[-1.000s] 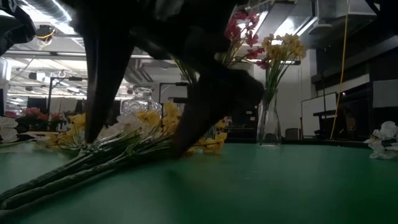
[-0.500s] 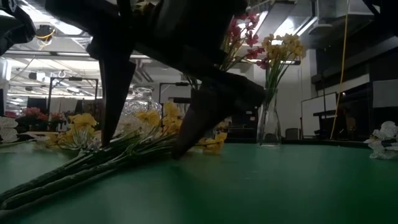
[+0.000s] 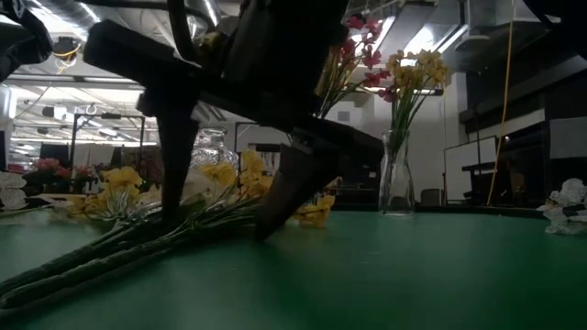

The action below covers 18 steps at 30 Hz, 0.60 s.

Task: Sort flowers into vase by color
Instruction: Put the right yellow flower into the right transparent vase

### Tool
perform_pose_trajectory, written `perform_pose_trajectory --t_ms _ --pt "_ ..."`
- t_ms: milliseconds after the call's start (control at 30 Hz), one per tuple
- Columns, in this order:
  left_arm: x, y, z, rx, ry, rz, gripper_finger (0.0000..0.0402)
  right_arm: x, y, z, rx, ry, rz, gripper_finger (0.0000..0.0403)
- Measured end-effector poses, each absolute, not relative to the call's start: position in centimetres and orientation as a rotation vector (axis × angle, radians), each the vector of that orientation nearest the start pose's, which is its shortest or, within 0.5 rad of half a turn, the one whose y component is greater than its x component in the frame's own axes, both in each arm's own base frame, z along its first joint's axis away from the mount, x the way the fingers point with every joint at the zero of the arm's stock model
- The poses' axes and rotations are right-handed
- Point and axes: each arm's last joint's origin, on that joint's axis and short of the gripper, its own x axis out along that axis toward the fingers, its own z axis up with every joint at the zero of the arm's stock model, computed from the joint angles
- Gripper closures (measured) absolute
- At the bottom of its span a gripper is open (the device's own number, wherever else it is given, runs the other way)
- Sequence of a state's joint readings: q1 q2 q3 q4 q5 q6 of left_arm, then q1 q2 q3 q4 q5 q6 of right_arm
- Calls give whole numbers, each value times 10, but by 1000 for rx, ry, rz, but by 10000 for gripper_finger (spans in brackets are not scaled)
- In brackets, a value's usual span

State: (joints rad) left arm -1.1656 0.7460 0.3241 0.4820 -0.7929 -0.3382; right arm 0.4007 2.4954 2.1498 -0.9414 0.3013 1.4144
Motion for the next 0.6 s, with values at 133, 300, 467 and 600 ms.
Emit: perform_pose_trajectory --t_ms 133,300,467,600 --pt "83 -141 242 -383 30 -373 249 471 187 142 795 1023 -748 125" --pt "83 -141 242 -382 30 -373 249 471 186 140 781 1025 -759 178" --pt "83 -141 242 -381 31 -373 249 470 185 139 770 1030 -767 220" --pt "83 -141 242 -381 31 -372 249 468 185 139 755 1045 -781 258"
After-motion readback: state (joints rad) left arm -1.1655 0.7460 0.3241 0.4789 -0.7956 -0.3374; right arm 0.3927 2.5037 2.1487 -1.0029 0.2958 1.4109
